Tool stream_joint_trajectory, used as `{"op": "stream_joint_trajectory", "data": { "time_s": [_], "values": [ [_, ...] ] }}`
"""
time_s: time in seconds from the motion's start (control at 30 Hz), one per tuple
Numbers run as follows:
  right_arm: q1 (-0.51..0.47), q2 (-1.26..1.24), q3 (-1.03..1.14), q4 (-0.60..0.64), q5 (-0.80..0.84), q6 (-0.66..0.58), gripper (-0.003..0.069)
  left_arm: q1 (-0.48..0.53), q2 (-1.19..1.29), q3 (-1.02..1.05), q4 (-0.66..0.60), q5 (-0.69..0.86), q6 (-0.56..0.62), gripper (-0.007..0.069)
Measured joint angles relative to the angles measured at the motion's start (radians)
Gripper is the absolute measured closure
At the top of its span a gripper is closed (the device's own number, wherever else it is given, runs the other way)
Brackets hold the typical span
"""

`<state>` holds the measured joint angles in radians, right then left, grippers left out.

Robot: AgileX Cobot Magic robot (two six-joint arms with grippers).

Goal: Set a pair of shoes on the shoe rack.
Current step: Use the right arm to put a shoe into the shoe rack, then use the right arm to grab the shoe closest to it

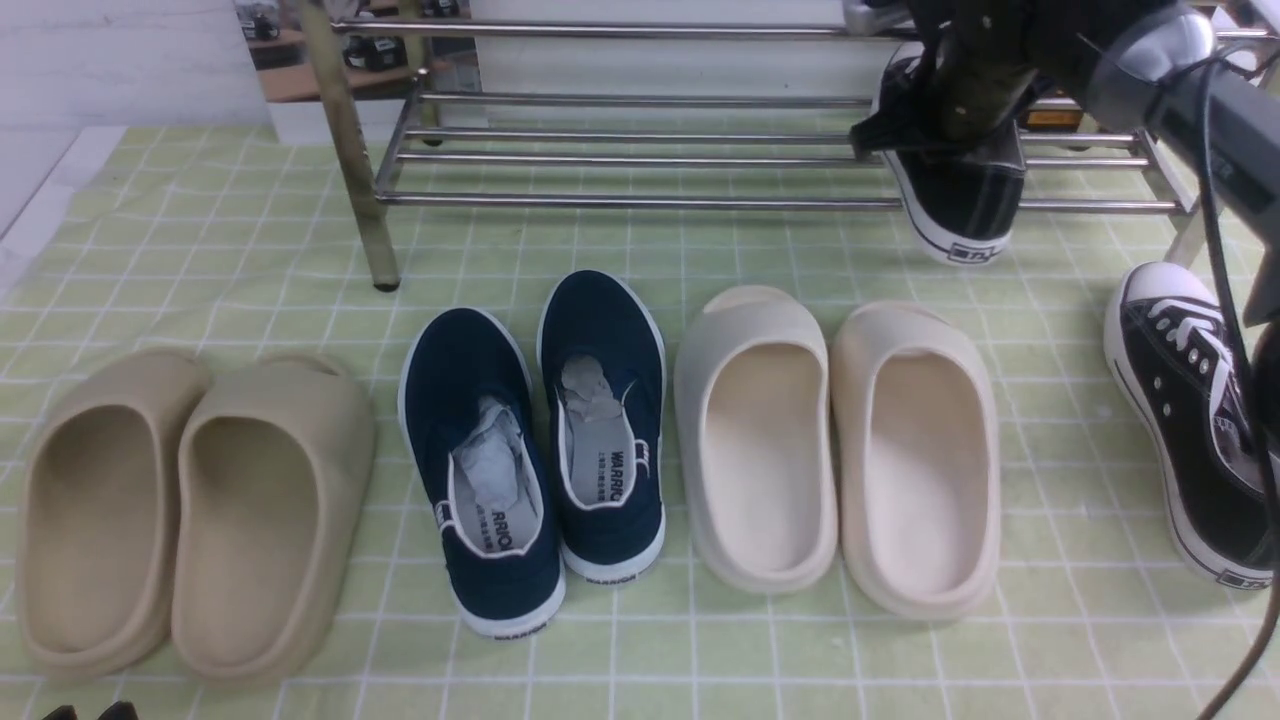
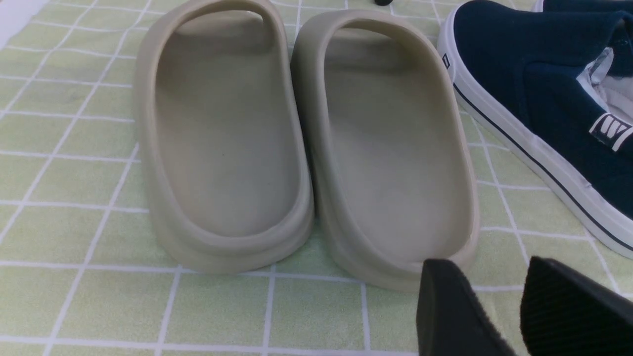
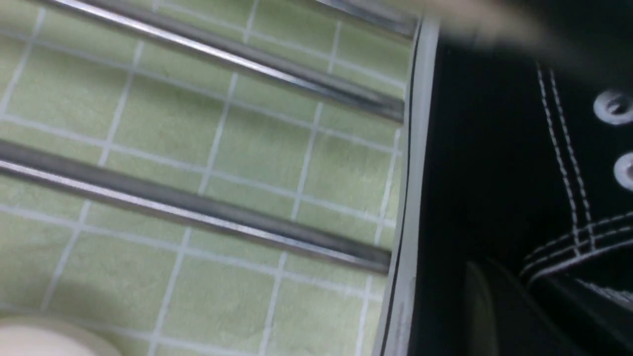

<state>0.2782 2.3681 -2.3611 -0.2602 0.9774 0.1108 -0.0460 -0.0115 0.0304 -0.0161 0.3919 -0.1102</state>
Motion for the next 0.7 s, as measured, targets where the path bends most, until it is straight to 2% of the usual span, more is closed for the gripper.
{"op": "stream_joint_trajectory", "data": {
  "time_s": [0.13, 0.23, 0.3, 0.33, 0.37, 0.43, 0.5, 0.6, 0.7],
  "values": [
    [0.0, 0.005, -0.001, 0.0, -0.012, -0.007, 0.0594, 0.0, 0.0, 0.0, 0.0, 0.0, 0.0, 0.0386],
    [-0.003, 0.005, -0.006, 0.023, -0.016, -0.008, 0.0497, 0.0, 0.0, 0.0, 0.0, 0.0, 0.0, 0.0386],
    [-0.005, 0.002, -0.009, 0.051, -0.005, -0.008, 0.0377, 0.0, 0.0, 0.0, -0.001, 0.0, 0.0, 0.0386],
    [-0.007, -0.001, -0.009, 0.065, 0.008, -0.008, 0.0335, 0.0, 0.0, 0.0, -0.001, 0.0, 0.0, 0.0386],
    [-0.007, -0.003, -0.009, 0.067, 0.015, -0.008, 0.0325, 0.0, 0.0, 0.0, -0.001, 0.0, 0.0, 0.0386],
    [-0.007, -0.028, -0.009, 0.104, 0.065, -0.011, 0.02, 0.0, 0.0, 0.0, -0.001, 0.0, 0.0, 0.0386],
    [-0.007, -0.07, -0.004, 0.12, 0.097, -0.012, 0.0125, 0.0, 0.0, 0.0, -0.001, 0.0, 0.0, 0.0386],
    [-0.007, -0.175, 0.035, 0.141, 0.108, -0.012, 0.0074, 0.0, 0.0, 0.0, -0.001, 0.0, 0.0, 0.0386],
    [-0.007, -0.286, 0.105, 0.15, 0.107, -0.012, 0.0072, 0.0, 0.0, 0.0, -0.002, 0.0, 0.0, 0.0386]
  ]
}}
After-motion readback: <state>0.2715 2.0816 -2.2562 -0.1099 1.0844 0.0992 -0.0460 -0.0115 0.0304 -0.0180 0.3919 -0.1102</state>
